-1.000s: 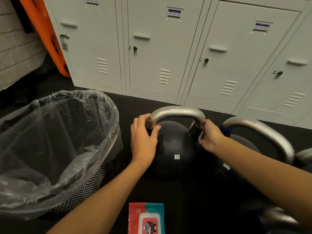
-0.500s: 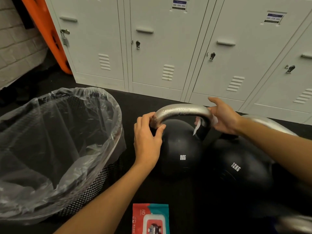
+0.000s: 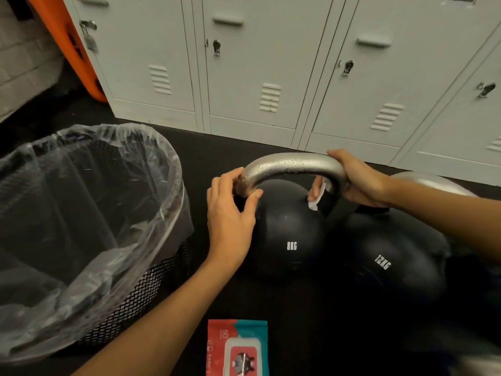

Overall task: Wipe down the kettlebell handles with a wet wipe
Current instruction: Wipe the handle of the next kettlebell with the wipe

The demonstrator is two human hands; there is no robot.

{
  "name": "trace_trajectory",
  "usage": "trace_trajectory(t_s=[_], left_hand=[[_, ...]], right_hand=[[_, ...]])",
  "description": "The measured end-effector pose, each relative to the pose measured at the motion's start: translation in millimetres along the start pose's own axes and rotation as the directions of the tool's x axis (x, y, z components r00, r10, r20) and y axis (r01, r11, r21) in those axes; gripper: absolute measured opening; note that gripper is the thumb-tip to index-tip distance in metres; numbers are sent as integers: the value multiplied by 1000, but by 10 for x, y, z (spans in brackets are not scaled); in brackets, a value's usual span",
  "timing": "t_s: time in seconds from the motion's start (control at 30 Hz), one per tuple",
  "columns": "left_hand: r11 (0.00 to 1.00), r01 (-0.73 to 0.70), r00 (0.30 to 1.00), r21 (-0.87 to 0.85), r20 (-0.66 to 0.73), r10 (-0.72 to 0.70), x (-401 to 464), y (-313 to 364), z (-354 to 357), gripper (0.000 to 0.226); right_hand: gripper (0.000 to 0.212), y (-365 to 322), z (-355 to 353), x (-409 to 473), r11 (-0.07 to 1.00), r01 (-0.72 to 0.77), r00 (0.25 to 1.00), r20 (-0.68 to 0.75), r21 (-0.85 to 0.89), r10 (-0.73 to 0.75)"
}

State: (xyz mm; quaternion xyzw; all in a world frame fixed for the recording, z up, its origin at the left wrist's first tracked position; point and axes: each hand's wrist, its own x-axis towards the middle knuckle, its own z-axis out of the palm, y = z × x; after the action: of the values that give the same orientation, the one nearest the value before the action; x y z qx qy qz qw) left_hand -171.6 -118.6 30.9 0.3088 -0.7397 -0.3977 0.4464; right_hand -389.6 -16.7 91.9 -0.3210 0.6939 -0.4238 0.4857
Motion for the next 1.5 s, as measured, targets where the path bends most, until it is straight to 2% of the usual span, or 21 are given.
trace_trajectory(t_s=[0.1, 0.27, 0.37, 0.43, 0.57, 0.63, 0.67, 0.8, 0.87, 0.97, 1.1, 1.2, 1.3, 1.4, 1.5], left_hand=[[1000, -5, 1000, 5, 1, 5, -2, 0, 1, 39], [1000, -7, 1000, 2, -1, 7, 1, -1, -1, 39], [1000, -7, 1000, 1, 5, 7, 3, 0, -4, 39], [1000, -6, 1000, 6, 6, 5, 0, 2, -8, 39], [1000, 5, 1000, 3, 13, -5, 6, 4, -8, 40], [1000, 4, 1000, 1, 16, -4, 6, 3, -10, 40], [1000, 5, 1000, 0, 17, -5, 4, 4, -14, 39], [1000, 7, 1000, -5, 16, -7, 1, 19, -19, 38], [1000, 7, 1000, -9, 17, -7, 4, 21, -18, 38], [1000, 14, 1000, -3, 17, -14, 3, 18, -16, 38], [1000, 2, 1000, -6, 18, -2, 8, 13, -22, 37], [1000, -1, 999, -5, 35, 1, 18, 12, -40, 37], [1000, 13, 999, -15, 48, -12, 30, 31, -57, 37], [1000, 23, 997, -6, 71, -22, 56, 48, -81, 38], [998, 69, 993, 0, 97, -69, 99, 83, -93, 36]], right_hand=[[77, 147, 22, -78, 995, 29, 993, -121, 97, -17], [40, 293, 127, -247, 955, 58, 952, -305, 290, 35], [38, 250, 226, -334, 943, 87, 916, -397, 320, 50], [36, 153, 268, -336, 956, 149, 878, -478, 252, -11], [33, -49, 331, -318, 973, 223, 783, -584, -60, -215], [33, -1, 364, -329, 971, 225, 772, -592, -86, -231], [32, 59, 374, -338, 975, 214, 778, -594, -53, -204], [37, 293, 356, -384, 939, 128, 852, -520, 320, 61], [36, 274, 327, -420, 930, 100, 858, -504, 354, 100], [32, 109, 281, -421, 952, 148, 828, -560, 269, 30], [30, -26, 268, -377, 983, 184, 790, -595, 6, -145], [41, 43, 259, -338, 990, 116, 816, -560, -82, -142], [35, -27, 294, -327, 988, 65, 815, -564, -142, -135], [37, -236, 471, -383, 925, 104, 772, -558, -365, -306], [40, -351, 687, -394, 775, 190, 744, -426, -603, -514]])
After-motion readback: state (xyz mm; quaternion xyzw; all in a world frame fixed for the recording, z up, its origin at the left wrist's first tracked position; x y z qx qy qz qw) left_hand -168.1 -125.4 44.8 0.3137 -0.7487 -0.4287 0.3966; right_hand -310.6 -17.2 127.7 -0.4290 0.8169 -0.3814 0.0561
